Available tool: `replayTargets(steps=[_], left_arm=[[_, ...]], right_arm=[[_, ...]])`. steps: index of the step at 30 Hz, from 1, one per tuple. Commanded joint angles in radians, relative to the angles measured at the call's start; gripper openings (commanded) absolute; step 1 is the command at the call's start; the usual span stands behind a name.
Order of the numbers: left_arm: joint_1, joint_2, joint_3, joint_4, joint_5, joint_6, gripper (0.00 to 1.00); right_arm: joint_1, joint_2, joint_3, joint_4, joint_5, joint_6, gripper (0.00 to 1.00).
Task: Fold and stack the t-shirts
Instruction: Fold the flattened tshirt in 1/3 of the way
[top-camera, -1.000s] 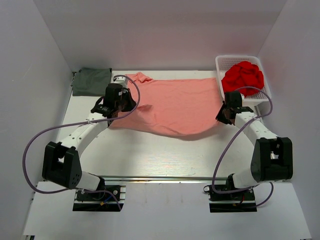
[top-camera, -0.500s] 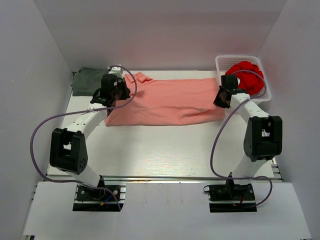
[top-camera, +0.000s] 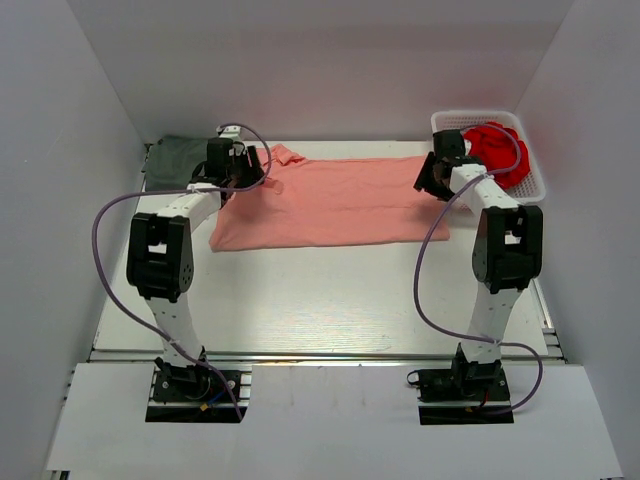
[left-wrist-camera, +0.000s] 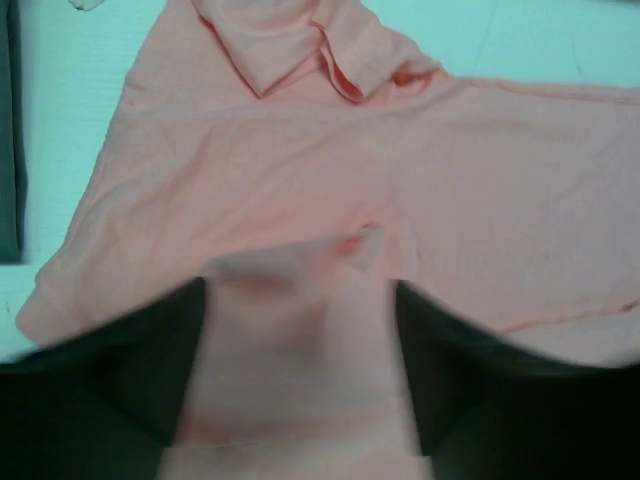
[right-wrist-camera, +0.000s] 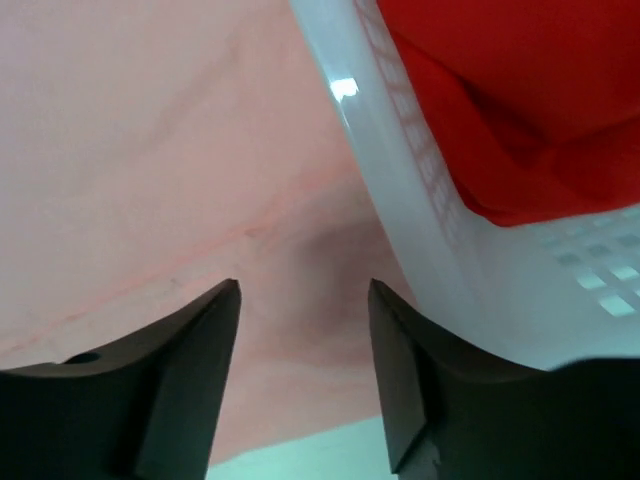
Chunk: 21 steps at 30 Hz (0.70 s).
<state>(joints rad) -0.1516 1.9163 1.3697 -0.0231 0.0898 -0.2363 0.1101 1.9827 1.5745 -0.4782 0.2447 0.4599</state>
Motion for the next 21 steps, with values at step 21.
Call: replayTargets(steps=[21], left_arm=[[0.024, -0.031, -0.2, 0.024, 0.323, -0.104, 1.0]], right_arm=[[0.076, -0.056, -0.205, 0.225, -0.347, -0.089, 0.9]])
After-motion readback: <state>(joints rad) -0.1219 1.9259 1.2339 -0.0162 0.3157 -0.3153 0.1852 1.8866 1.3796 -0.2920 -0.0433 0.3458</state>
